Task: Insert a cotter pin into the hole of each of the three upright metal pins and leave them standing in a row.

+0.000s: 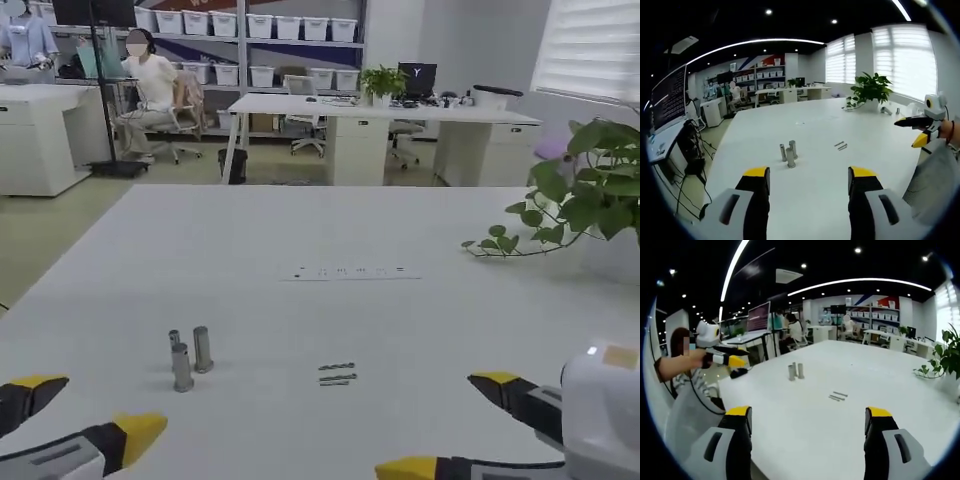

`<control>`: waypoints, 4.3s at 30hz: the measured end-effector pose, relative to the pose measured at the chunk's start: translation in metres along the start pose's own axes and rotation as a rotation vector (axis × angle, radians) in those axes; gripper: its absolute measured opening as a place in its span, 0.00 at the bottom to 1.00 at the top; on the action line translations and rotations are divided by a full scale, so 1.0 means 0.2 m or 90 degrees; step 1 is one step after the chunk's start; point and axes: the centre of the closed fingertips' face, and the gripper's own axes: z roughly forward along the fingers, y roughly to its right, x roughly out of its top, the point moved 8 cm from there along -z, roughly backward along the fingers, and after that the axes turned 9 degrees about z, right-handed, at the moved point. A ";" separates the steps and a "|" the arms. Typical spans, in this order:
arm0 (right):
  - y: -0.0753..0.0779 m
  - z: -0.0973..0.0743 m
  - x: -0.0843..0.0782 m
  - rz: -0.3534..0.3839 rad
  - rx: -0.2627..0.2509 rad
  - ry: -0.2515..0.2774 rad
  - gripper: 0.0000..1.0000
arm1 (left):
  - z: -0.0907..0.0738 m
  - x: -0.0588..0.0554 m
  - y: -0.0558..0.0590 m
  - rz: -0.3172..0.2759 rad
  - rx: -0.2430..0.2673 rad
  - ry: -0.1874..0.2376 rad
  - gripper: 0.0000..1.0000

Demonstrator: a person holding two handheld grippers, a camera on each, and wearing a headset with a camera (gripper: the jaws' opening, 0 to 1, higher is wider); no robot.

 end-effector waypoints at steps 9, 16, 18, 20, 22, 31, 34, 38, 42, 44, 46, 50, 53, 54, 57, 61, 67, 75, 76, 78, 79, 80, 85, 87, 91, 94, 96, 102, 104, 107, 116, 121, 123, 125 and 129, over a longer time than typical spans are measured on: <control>0.01 0.04 0.00 0.005 0.002 -0.009 0.91 | 0.11 0.03 -0.14 0.023 0.016 0.001 0.53; 0.02 0.06 -0.01 0.008 0.003 -0.013 0.89 | 0.20 0.02 -0.23 0.026 0.032 -0.006 0.48; 0.03 0.07 0.00 0.009 0.001 -0.012 0.88 | 0.23 0.01 -0.25 0.025 0.034 -0.006 0.47; 0.03 0.07 0.00 0.012 0.001 -0.013 0.88 | 0.26 0.01 -0.27 0.028 0.036 -0.007 0.46; 0.04 0.08 -0.01 0.013 0.001 -0.018 0.87 | 0.29 0.01 -0.30 0.036 0.038 -0.009 0.45; 0.06 0.11 -0.03 0.023 -0.004 -0.035 0.86 | 0.41 0.03 -0.41 0.065 0.038 -0.003 0.40; 0.06 0.12 -0.03 0.032 -0.005 -0.033 0.85 | 0.45 0.03 -0.43 0.038 0.022 0.020 0.40; 0.07 0.14 -0.03 0.042 -0.004 -0.032 0.85 | 0.51 0.01 -0.46 0.046 0.017 0.004 0.36; 0.07 0.15 -0.03 0.049 -0.003 -0.028 0.85 | 0.57 -0.01 -0.47 0.038 -0.005 0.012 0.35; 0.08 0.15 -0.04 0.052 -0.001 -0.027 0.85 | 0.61 -0.03 -0.48 0.041 -0.013 0.012 0.34; 0.08 0.16 -0.03 0.055 0.001 -0.023 0.85 | 0.64 -0.05 -0.49 0.050 -0.019 -0.001 0.33; 0.09 0.18 -0.03 0.057 0.001 -0.022 0.84 | 0.70 -0.07 -0.50 0.054 -0.029 -0.014 0.32; 0.09 0.19 -0.04 0.059 0.000 -0.027 0.84 | 0.74 -0.08 -0.50 0.070 -0.042 -0.019 0.32; 0.09 0.20 -0.04 0.060 -0.001 -0.028 0.84 | 0.76 -0.08 -0.50 0.076 -0.046 -0.022 0.31; 0.09 0.21 -0.05 0.068 0.000 -0.033 0.84 | 0.80 -0.08 -0.49 0.078 -0.069 -0.013 0.31; 0.09 0.22 -0.07 0.075 -0.002 -0.039 0.84 | 0.85 -0.09 -0.49 0.088 -0.087 -0.019 0.30; 0.10 0.24 -0.08 0.092 -0.006 -0.042 0.84 | 0.91 -0.10 -0.50 0.106 -0.119 -0.024 0.29; 0.12 0.26 -0.08 0.084 -0.005 -0.054 0.83 | 0.97 -0.12 -0.48 0.135 -0.153 -0.044 0.28; 0.13 0.26 -0.08 0.084 -0.005 -0.053 0.83 | 0.97 -0.12 -0.48 0.135 -0.155 -0.045 0.28; 0.13 0.27 -0.08 0.084 -0.005 -0.056 0.83 | 0.98 -0.12 -0.48 0.133 -0.161 -0.050 0.26; 0.12 0.27 -0.08 0.084 -0.004 -0.057 0.83 | 0.98 -0.13 -0.47 0.134 -0.165 -0.054 0.25; 0.12 0.27 -0.09 0.084 -0.003 -0.058 0.83 | 0.99 -0.13 -0.47 0.133 -0.167 -0.055 0.25; 0.12 0.28 -0.10 0.083 -0.003 -0.069 0.83 | 1.00 -0.12 -0.47 0.135 -0.177 -0.054 0.23; 0.12 0.28 -0.11 0.084 -0.005 -0.071 0.83 | 1.01 -0.12 -0.47 0.137 -0.185 -0.053 0.21; 0.13 0.28 -0.11 0.087 -0.010 -0.072 0.83 | 1.03 -0.12 -0.46 0.107 -0.211 -0.044 0.14; 0.13 0.28 -0.11 0.087 -0.013 -0.076 0.82 | 1.03 -0.12 -0.45 0.119 -0.231 -0.055 0.09; 0.13 0.28 -0.11 0.086 -0.014 -0.076 0.82 | 1.03 -0.12 -0.45 0.122 -0.230 -0.055 0.08; 0.14 0.28 -0.11 0.089 -0.012 -0.070 0.82 | 1.05 -0.14 -0.45 0.073 -0.221 -0.039 0.07; 0.14 0.29 -0.12 0.088 -0.009 -0.072 0.82 | 1.05 -0.14 -0.46 0.057 -0.214 -0.036 0.07; 0.14 0.29 -0.12 0.080 -0.010 -0.081 0.82 | 1.05 -0.14 -0.47 0.053 -0.211 -0.040 0.07; 0.14 0.30 -0.10 0.058 -0.009 -0.086 0.82 | 1.05 -0.14 -0.48 0.062 -0.180 -0.061 0.07; 0.13 0.31 -0.09 0.051 -0.008 -0.085 0.82 | 1.02 -0.14 -0.50 0.068 -0.162 -0.076 0.07; 0.13 0.31 -0.09 0.047 -0.006 -0.086 0.82 | 1.00 -0.14 -0.50 0.066 -0.154 -0.078 0.07; 0.12 0.30 -0.09 0.047 -0.002 -0.086 0.82 | 0.98 -0.15 -0.52 0.055 -0.129 -0.074 0.07; 0.11 0.30 -0.09 0.042 0.005 -0.089 0.82 | 0.92 -0.15 -0.52 0.046 -0.113 -0.076 0.07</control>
